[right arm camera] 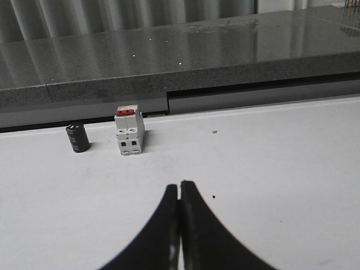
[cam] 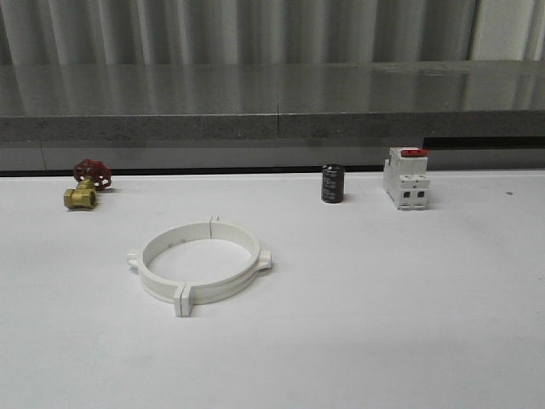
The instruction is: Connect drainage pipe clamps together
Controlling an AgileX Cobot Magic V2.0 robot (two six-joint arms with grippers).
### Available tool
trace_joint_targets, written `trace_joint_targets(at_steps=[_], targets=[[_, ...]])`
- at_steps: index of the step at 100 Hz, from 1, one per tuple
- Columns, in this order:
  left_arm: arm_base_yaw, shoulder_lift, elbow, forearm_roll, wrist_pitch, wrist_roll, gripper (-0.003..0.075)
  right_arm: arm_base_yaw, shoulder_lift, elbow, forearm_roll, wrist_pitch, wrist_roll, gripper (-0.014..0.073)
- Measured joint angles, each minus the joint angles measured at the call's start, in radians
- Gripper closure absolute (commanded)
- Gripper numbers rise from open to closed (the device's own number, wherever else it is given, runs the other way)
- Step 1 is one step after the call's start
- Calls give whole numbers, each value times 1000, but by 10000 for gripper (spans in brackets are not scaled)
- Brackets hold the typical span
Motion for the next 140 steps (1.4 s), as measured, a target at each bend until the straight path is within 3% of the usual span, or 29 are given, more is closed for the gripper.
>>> trace_joint_targets(at_steps=[64,72,96,140], targets=[[-9,-10,18,27,-49,0,741,0,0,0,0,0,0,661],[-26,-32,55,61,-114,-21,741,0,0,0,0,0,0,661],[-80,-158,226,288,-223,-265,741,0,0,0,0,-2,0,661],[-112,-398,450,386,-265,-294,741,0,0,0,0,-2,0,661]])
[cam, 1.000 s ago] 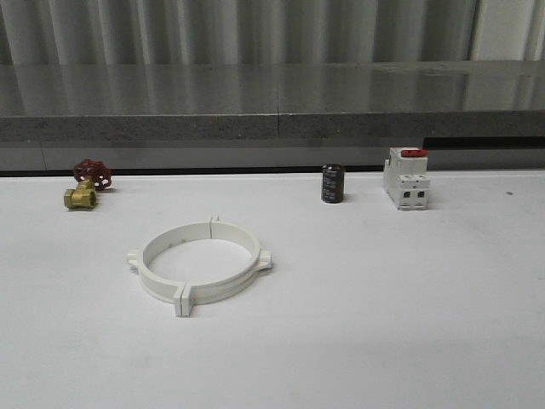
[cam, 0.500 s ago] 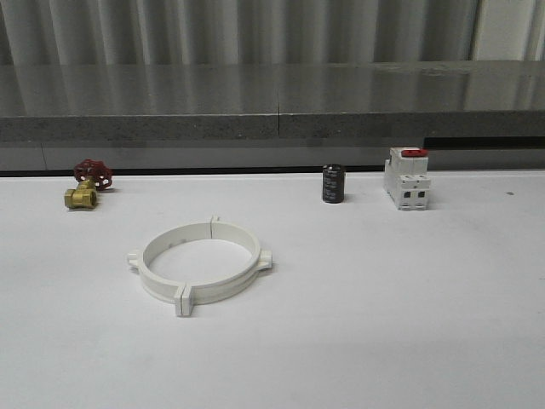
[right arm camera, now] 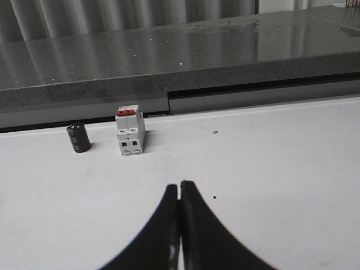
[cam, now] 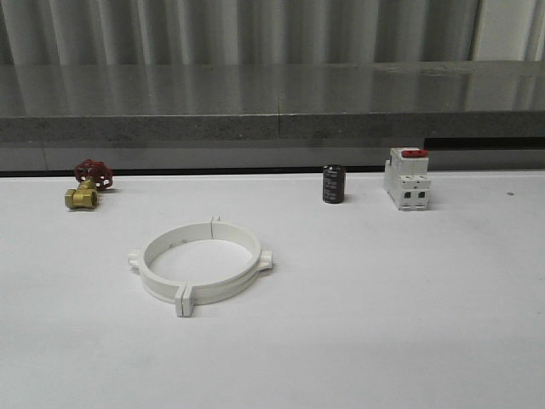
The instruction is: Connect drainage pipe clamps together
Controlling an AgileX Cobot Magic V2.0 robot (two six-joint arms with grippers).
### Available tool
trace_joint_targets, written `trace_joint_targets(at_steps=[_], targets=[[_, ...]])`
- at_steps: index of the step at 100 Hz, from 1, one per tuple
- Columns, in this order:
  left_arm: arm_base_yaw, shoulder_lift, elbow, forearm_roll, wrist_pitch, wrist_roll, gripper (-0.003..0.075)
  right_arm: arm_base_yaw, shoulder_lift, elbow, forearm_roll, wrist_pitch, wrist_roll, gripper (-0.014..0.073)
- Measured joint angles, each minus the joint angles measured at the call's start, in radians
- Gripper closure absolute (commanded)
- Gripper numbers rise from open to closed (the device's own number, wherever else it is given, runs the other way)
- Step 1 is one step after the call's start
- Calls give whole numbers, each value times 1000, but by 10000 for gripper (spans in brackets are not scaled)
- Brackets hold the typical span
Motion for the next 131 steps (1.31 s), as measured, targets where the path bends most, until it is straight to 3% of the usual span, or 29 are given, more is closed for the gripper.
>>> trace_joint_targets(at_steps=[48,131], targets=[[0,0,19,49,-176,-56,741,0,0,0,0,0,0,661],[0,0,19,52,-180,-58,741,0,0,0,0,0,0,661]])
